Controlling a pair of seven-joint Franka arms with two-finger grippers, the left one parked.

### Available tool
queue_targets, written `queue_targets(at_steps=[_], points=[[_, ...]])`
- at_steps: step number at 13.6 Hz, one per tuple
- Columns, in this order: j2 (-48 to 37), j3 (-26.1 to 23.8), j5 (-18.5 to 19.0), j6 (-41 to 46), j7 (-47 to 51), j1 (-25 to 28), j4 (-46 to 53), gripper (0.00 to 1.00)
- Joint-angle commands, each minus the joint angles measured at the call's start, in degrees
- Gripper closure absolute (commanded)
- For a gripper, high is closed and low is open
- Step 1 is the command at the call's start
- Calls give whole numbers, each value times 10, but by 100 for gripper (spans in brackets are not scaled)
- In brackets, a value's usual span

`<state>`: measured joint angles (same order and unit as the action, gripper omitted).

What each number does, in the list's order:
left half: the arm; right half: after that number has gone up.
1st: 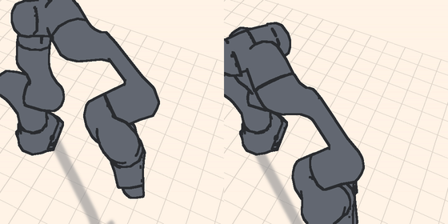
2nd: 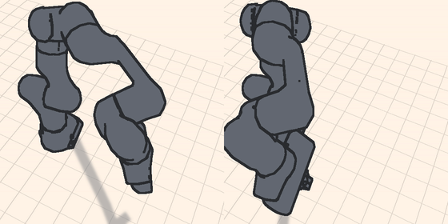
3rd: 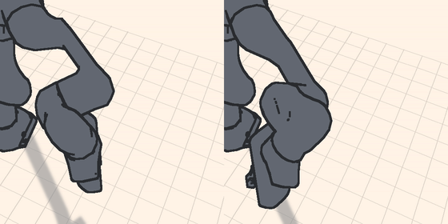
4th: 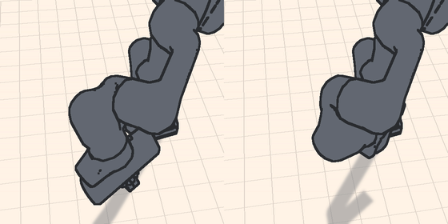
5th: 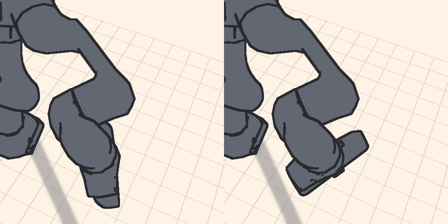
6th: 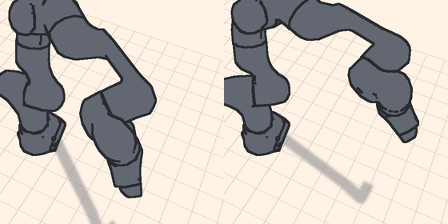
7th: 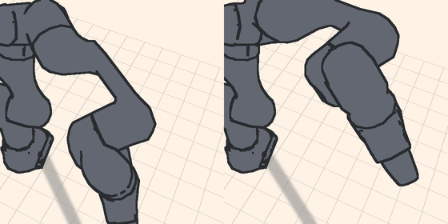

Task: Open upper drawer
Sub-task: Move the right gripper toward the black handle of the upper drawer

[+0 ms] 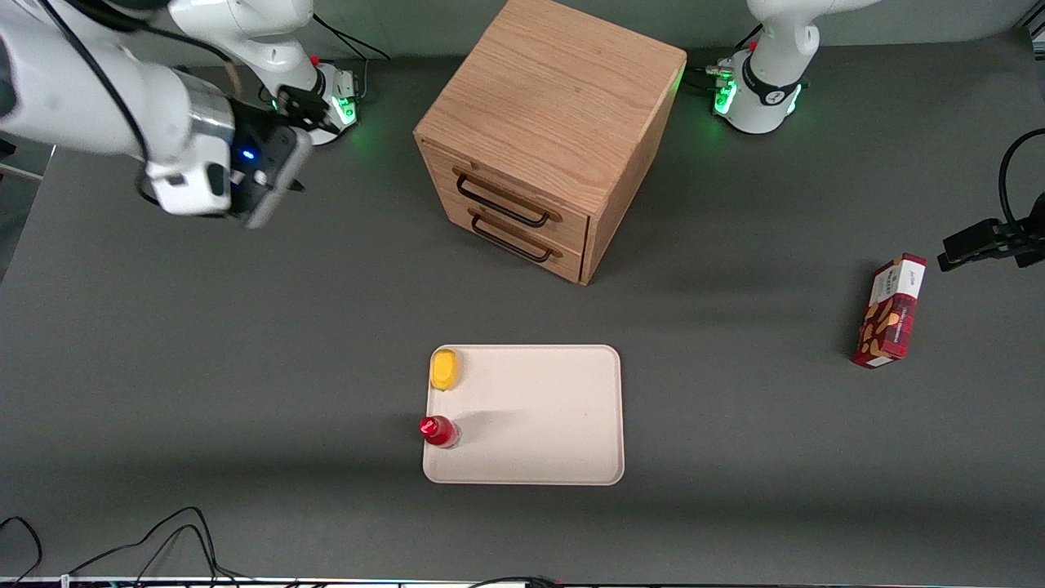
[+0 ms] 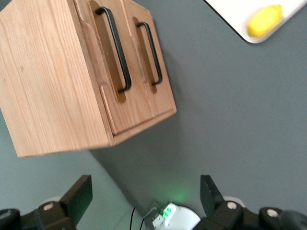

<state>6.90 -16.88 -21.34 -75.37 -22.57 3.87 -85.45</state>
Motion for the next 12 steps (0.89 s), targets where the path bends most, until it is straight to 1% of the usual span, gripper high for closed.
queue_targets(at_steps=[1,2,4,7,10,11,12], points=[[64,-72,7,-63,-8,1,20,0],[91,-89,8,-78,-7,1,21,0],[118,-119,11,-114,-3,4,18,0],[145,-135,28,-152,-1,21,8,0],[151,-146,32,-204,3,22,-30,0],[150,-151,38,-221,3,22,-46,0],[151,-160,52,-238,3,22,-61,0]])
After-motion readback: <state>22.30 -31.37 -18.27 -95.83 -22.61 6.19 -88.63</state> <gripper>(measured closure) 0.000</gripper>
